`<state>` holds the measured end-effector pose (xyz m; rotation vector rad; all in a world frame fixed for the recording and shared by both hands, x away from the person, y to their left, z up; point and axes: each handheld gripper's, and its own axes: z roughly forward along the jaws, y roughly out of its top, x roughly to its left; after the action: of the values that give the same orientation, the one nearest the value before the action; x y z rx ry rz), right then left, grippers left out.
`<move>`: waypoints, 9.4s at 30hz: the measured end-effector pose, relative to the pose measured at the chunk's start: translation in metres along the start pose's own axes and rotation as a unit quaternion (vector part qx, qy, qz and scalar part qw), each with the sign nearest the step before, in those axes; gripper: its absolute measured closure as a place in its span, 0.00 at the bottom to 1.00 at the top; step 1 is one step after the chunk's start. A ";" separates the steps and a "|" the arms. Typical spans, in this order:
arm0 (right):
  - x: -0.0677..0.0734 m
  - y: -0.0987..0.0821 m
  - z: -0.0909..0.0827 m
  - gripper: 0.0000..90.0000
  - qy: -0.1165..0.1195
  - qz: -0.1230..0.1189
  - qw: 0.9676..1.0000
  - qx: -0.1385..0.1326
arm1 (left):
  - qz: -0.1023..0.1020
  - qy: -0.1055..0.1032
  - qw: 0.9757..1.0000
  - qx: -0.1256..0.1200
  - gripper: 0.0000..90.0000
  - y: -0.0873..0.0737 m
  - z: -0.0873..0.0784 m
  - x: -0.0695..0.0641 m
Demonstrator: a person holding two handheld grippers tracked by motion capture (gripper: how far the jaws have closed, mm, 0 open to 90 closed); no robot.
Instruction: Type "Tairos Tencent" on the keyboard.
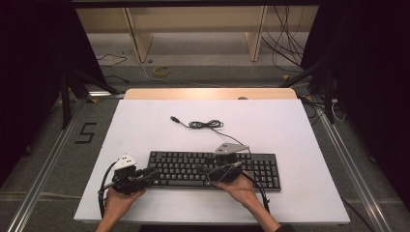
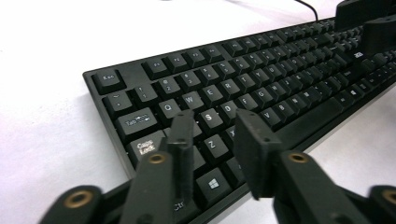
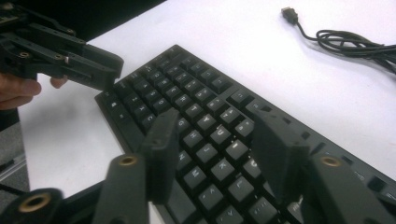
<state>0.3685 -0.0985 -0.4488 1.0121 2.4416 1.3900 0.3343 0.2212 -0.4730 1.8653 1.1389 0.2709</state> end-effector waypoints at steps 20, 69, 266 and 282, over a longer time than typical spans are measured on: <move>0.013 0.016 0.047 0.98 0.008 -0.006 0.999 0.035 | 0.017 0.008 0.999 0.029 0.99 -0.001 0.002 0.003; 0.016 0.015 0.086 1.00 -0.010 -0.001 0.997 0.077 | 0.013 0.022 0.998 0.064 0.99 -0.003 0.011 0.009; -0.011 -0.003 0.045 1.00 -0.037 0.001 0.996 0.083 | 0.011 -0.054 0.998 -0.036 0.33 0.010 0.003 -0.016; -0.008 -0.003 0.033 0.90 -0.027 0.019 0.998 0.050 | 0.012 -0.051 0.998 -0.034 0.33 0.010 0.004 -0.015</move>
<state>0.3879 -0.0810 -0.4711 1.1075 2.4882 1.2454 0.3345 0.2056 -0.4639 1.8137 1.0256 0.2226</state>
